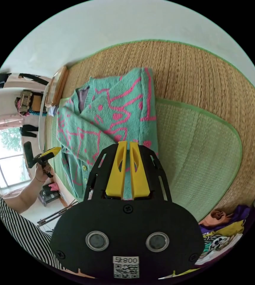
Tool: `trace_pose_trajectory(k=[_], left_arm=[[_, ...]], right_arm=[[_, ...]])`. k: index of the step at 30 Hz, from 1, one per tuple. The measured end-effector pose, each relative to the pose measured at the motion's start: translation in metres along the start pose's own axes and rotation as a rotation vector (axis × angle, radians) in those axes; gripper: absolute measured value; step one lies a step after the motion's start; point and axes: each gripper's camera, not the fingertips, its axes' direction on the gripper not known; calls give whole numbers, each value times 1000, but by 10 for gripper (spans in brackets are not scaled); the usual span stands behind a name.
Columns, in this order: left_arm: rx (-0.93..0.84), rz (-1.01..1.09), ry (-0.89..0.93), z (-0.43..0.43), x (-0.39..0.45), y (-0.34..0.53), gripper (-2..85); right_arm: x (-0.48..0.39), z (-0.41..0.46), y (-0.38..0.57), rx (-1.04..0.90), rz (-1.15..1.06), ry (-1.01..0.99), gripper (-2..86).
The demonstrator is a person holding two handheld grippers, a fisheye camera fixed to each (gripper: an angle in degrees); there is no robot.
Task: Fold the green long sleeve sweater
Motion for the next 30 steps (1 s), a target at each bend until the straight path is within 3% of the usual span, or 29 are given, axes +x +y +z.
trace_pose_trajectory(k=[5, 9, 12, 17, 21, 25, 30], left_arm=[[-114, 292, -85, 71, 69, -18, 109], [-216, 581, -476, 126, 103, -17, 82], [-204, 678, -536, 123, 103, -8, 49], [10, 296, -106, 33, 37, -5, 37], [336, -44, 124, -77, -47, 31, 35], [607, -313, 6, -174, -122, 113, 37], [735, -816, -107, -195, -220, 234, 44]], right_arm=[[16, 28, 34, 3, 129, -182, 27], [32, 44, 52, 17, 218, -270, 28], [32, 49, 55, 24, 215, -303, 27], [12, 45, 61, 56, 142, -336, 33], [-40, 43, 62, 31, -49, -253, 55], [-101, 54, 54, 18, -283, -196, 77], [-194, 108, 42, -80, -665, -40, 100]])
